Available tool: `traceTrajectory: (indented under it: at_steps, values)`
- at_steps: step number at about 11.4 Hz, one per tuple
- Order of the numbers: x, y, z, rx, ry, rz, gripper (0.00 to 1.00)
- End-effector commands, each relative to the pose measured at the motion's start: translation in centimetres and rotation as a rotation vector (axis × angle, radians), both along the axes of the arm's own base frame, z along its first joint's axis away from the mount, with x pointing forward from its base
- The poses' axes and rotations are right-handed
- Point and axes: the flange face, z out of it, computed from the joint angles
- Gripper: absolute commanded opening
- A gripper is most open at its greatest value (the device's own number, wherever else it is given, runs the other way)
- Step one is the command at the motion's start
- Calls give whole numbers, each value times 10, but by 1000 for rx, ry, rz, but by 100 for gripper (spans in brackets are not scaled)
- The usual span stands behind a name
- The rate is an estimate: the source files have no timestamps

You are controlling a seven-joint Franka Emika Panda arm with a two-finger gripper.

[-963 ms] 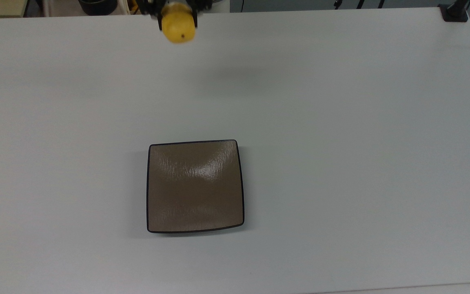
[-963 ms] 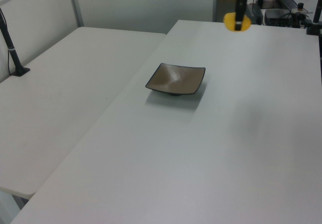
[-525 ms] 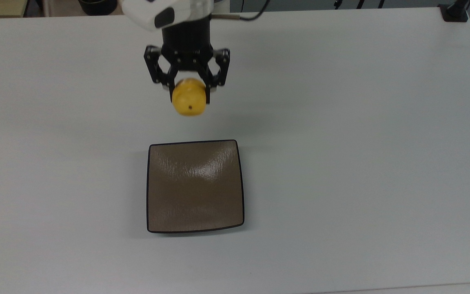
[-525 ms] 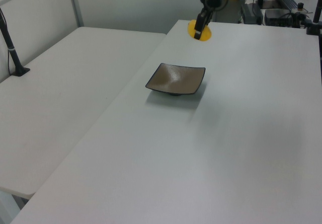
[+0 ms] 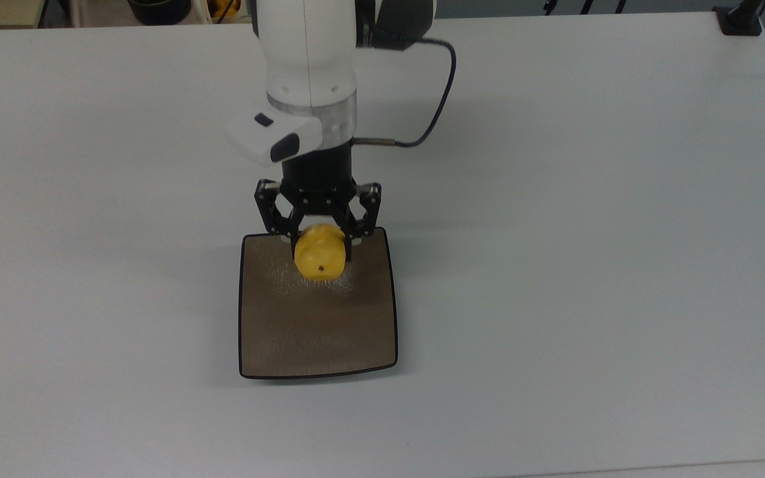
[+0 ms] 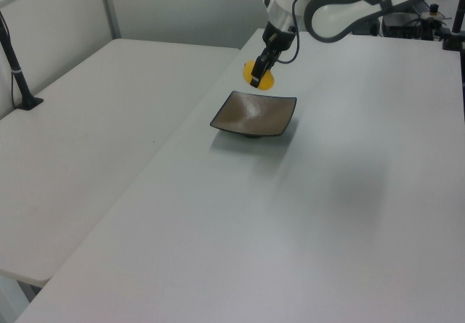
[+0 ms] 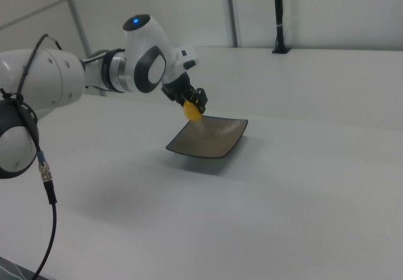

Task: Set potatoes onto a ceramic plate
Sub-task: 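Lower the potato onto the plate and open the gripper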

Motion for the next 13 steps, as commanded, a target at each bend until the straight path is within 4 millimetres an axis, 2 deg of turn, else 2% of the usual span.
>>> traceTrajectory:
  at_steps: [1, 3, 4, 7, 8, 9, 10, 11, 12, 13]
  values:
    - [17, 5, -36, 26, -25, -20, 13]
    - [22, 9, -64, 32, -28, -21, 17]
    - [22, 9, -70, 31, -25, -19, 27]
    - [24, 11, -93, 31, -24, -15, 66]
    - [25, 17, -94, 31, -38, -5, 72]
    - [24, 17, -95, 26, -37, -1, 82]
    - [21, 22, -100, 17, -28, 11, 100]
    - [20, 25, -100, 16, -28, 14, 100]
    - [19, 24, -89, 21, -32, 10, 100]
    - [14, 23, -69, 21, -38, 11, 100]
